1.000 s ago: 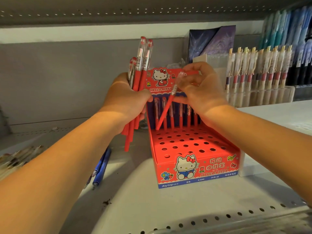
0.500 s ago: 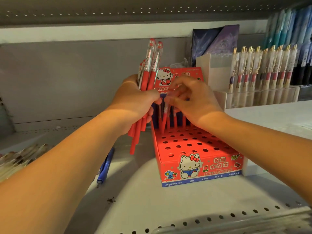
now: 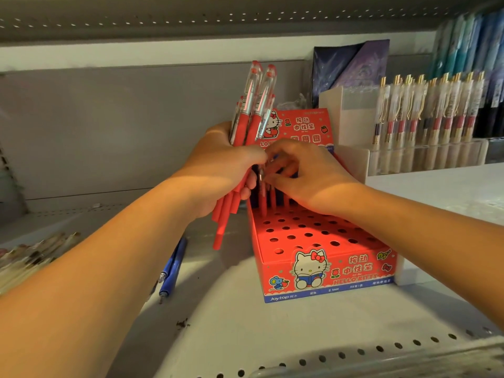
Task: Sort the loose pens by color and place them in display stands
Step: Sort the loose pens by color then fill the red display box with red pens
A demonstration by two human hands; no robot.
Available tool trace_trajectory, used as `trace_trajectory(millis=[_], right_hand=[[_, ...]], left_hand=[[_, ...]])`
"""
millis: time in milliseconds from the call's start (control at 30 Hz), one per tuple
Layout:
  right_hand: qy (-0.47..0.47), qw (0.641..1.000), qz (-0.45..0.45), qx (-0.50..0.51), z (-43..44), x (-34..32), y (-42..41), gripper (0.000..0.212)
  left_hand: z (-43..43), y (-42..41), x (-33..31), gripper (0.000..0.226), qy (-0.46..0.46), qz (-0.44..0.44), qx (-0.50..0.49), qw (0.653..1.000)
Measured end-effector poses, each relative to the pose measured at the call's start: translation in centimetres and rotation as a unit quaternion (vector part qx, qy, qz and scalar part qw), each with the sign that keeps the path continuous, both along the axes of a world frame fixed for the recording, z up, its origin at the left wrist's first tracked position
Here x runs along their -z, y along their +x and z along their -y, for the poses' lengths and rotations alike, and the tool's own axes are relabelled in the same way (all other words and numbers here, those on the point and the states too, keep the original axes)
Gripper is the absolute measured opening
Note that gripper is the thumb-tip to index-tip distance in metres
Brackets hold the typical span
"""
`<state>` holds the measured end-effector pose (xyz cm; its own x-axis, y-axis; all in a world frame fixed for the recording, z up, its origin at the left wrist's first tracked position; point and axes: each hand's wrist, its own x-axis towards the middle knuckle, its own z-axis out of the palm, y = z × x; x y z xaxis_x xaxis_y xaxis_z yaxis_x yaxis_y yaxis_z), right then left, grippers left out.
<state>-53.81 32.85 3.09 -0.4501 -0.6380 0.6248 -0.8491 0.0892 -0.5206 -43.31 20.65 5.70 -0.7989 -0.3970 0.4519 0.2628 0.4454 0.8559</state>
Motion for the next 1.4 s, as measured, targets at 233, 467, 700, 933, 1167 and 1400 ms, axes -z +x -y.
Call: trace_trajectory(millis=[233,467,700,933,1167,1400], right_hand=[[-0.086,0.993,0.078,-0.01,0.0,-1.1,0.5,0.019],[-0.234,0.915,0.287,-0.159,-1.2,-2.5,1.5,0.013],[-0.319,0.872,0.344,-0.14,-0.9,-2.6,1.1,0.023],[-0.395,0.856,0.329,-0.059,-1.8,-3.4,-0.6,0.02],[-0.26,0.95,0.172,0.029,-1.1,-2.5,-0.9,0.031],[-0.193,0.974,0.101,0.056,-0.8,-1.3,-1.1,0.033]], left_hand=[[0.2,0.0,0.0,0.011,-0.001,0.02,0.018,1.0],[-0.5,0.5,0.3,0.007,-0.026,0.068,0.08,0.994],[-0.7,0.7,-0.1,0.012,-0.005,0.075,0.072,0.995],[-0.5,0.4,-0.4,0.013,0.073,0.007,0.006,0.997],[-0.5,0.4,-0.5,0.018,0.107,0.0,0.017,0.994],[-0.6,0.4,-0.3,0.02,0.104,0.0,0.034,0.994]])
